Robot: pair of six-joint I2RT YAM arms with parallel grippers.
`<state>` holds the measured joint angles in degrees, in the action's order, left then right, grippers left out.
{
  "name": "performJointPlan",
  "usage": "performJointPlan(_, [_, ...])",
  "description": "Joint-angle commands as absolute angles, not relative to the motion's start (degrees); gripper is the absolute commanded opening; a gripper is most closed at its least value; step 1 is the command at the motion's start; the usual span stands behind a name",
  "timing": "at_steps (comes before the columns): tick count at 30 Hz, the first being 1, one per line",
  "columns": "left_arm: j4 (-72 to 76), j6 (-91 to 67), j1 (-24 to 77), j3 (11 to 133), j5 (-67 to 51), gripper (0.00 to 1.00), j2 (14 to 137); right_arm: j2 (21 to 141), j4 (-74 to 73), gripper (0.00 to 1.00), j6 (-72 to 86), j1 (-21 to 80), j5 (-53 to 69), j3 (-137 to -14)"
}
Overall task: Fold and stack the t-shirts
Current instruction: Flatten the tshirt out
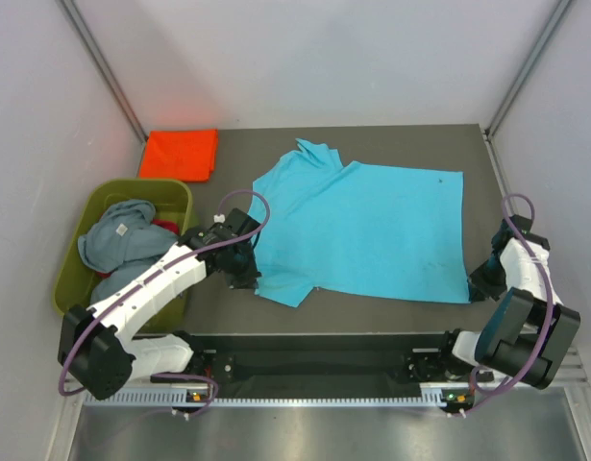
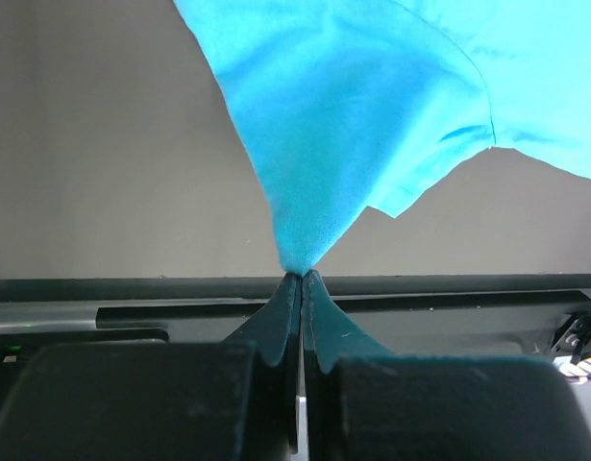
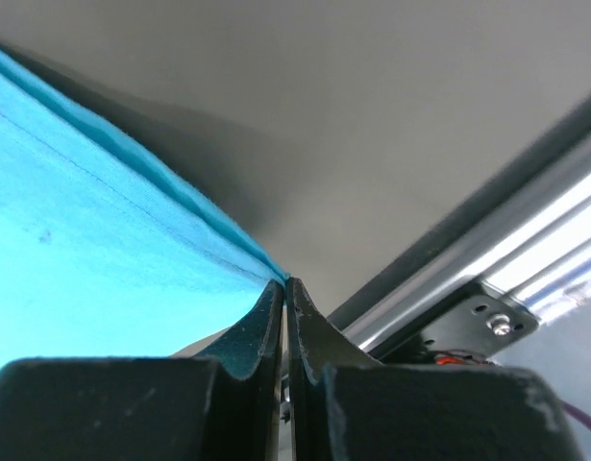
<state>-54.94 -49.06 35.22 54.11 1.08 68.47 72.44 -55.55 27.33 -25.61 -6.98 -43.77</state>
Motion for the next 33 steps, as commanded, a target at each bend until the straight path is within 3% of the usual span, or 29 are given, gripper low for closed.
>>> performJointPlan(1, [-54.76, -47.20, 34.89, 55.02, 0.44, 0.00, 68.47, 69.79, -60.63, 0.00, 30.84, -25.31, -14.14, -47.20])
performJointPlan(15, [-56.42, -44.83, 34.80, 59.23, -2.73, 0.00, 68.91, 67.06, -64.25, 0.00, 32.78, -26.10, -16.70, -49.04])
performJointPlan(25, [-53.61, -43.77, 34.54, 53.09, -10.02, 0.00, 73.30, 70.83, -61.35, 0.00, 31.46, -26.98, -15.91, -47.55])
performJointPlan(33, [-52.82, -45.00, 34.37, 52.73, -10.46, 0.00, 68.65, 72.68, -58.89, 0.00, 31.20, -27.42, -17.49, -47.11])
